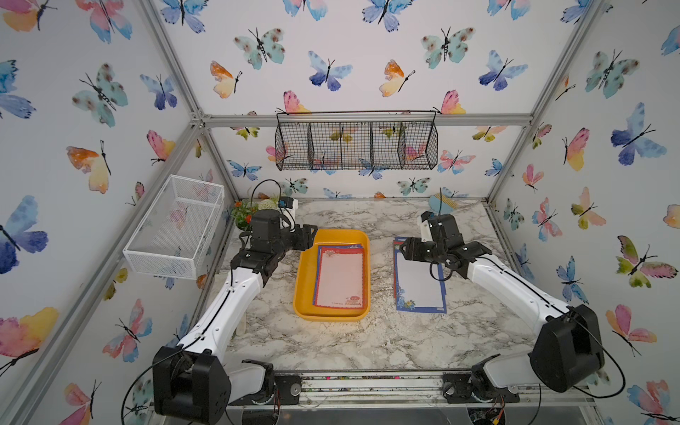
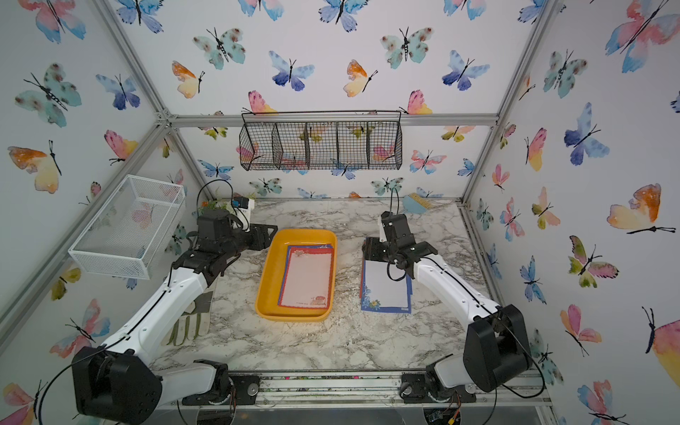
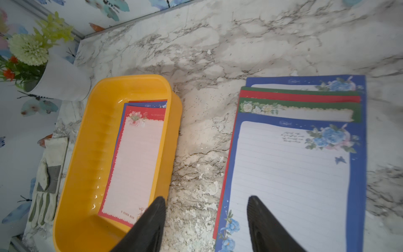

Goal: Take out the stationery paper from the storage box
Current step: Pick up the stationery paper from the storage box.

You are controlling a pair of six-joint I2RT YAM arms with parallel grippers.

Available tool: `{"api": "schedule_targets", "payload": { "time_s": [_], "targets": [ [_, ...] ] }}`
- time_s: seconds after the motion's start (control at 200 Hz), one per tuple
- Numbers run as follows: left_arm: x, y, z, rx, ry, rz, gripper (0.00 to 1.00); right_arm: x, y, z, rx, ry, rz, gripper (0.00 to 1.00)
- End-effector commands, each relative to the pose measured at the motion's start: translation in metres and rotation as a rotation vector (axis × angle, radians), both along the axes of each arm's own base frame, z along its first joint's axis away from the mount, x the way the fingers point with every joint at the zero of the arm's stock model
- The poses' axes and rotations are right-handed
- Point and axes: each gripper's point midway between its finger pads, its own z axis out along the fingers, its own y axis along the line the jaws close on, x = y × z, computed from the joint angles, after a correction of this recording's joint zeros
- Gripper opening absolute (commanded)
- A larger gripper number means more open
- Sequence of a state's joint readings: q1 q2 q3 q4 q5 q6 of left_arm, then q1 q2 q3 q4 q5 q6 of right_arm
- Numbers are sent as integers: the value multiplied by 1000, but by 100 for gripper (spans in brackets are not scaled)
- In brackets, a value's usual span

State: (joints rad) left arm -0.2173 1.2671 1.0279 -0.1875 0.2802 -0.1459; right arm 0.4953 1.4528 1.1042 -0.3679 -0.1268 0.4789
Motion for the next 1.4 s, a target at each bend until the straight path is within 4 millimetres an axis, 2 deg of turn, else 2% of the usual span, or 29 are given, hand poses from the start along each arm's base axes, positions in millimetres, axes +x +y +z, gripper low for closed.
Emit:
{"api": "schedule_targets", "payload": {
  "time_s": [0.0, 0.105, 0.26, 0.471, 0.686, 0.961, 1.397],
  "targets": [
    [-12, -14, -39, -32, 146, -72, 61, -3, 31, -2, 49, 13, 48, 62],
    [-10, -20, -62, -50, 228, -89, 59, -9, 51, -14, 53, 50, 92, 61],
    [-2, -25, -90, -39, 335, -88, 56, -11, 66, -22, 85, 76, 123, 58],
    [13, -27, -126, 0, 466, -68, 51, -11, 74, -31, 94, 93, 139, 56],
    [12, -26, -162, 25, 553, -60, 52, -13, 79, -38, 100, 108, 150, 55],
    [7, -27, -184, 38, 608, -65, 52, -16, 85, -52, 99, 140, 166, 55],
    [3, -32, -200, 36, 659, -78, 53, -17, 89, -60, 96, 154, 172, 55]
  ]
}}
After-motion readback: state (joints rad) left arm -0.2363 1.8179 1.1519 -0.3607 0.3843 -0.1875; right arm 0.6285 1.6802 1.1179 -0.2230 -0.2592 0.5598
